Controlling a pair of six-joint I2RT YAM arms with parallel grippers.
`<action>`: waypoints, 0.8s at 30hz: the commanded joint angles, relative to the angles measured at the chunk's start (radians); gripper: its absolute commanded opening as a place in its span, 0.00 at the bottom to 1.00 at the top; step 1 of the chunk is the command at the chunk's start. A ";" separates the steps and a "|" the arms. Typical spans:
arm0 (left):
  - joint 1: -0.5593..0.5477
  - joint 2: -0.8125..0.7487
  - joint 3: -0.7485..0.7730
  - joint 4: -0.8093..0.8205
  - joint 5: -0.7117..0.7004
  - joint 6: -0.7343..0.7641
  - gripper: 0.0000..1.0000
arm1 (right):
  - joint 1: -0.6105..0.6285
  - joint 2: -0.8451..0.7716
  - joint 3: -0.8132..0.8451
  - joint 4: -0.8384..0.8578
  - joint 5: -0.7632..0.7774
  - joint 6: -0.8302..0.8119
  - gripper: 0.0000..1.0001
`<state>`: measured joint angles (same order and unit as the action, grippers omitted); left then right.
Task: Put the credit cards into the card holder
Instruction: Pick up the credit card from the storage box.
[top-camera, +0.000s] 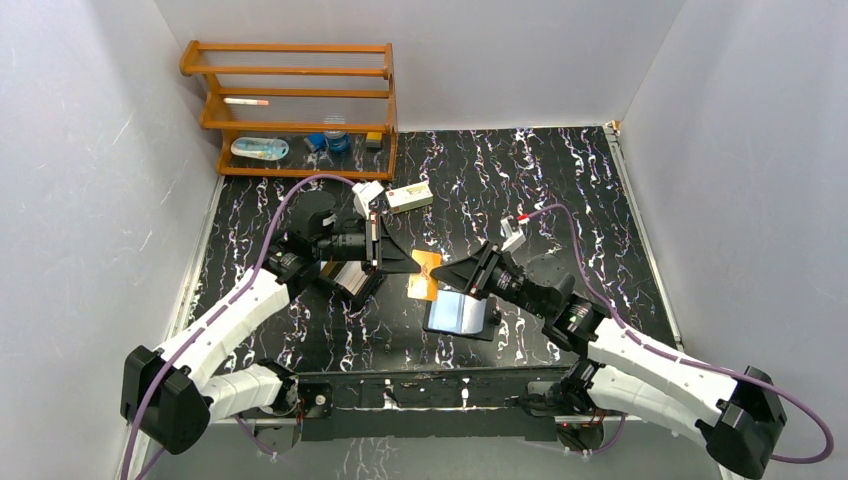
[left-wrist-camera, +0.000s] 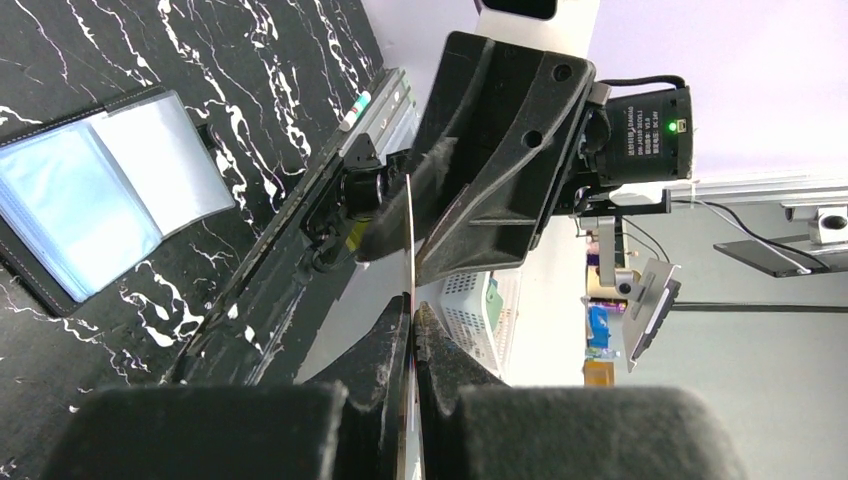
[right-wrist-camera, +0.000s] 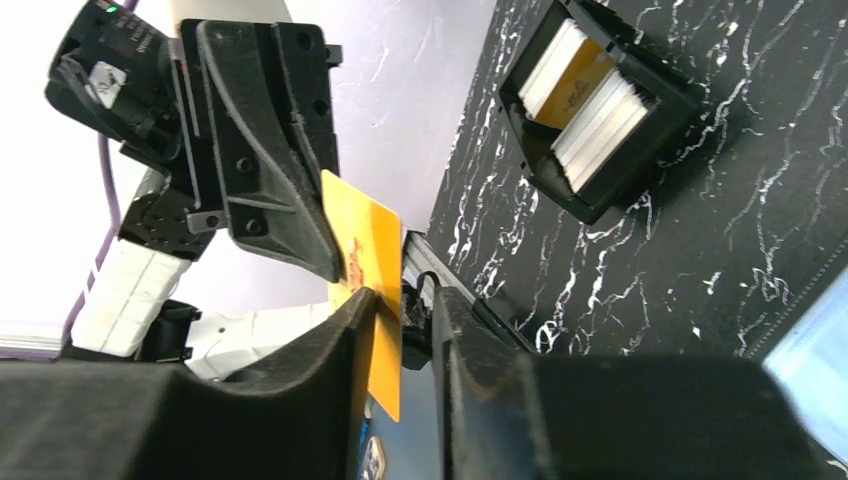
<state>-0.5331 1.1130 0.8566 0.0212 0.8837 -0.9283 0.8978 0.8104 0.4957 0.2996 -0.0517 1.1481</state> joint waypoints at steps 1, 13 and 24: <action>-0.003 -0.019 -0.001 0.021 0.055 -0.014 0.00 | -0.002 0.012 0.040 0.108 -0.052 -0.010 0.28; -0.003 -0.108 0.074 -0.260 -0.234 0.257 0.58 | -0.002 -0.059 0.022 -0.195 0.106 -0.099 0.00; -0.058 0.066 0.103 -0.430 -0.423 0.341 0.40 | -0.022 0.052 0.077 -0.529 0.223 -0.218 0.00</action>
<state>-0.5495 1.1652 0.9569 -0.3367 0.5800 -0.6289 0.8959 0.8528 0.5091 -0.1146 0.1020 0.9916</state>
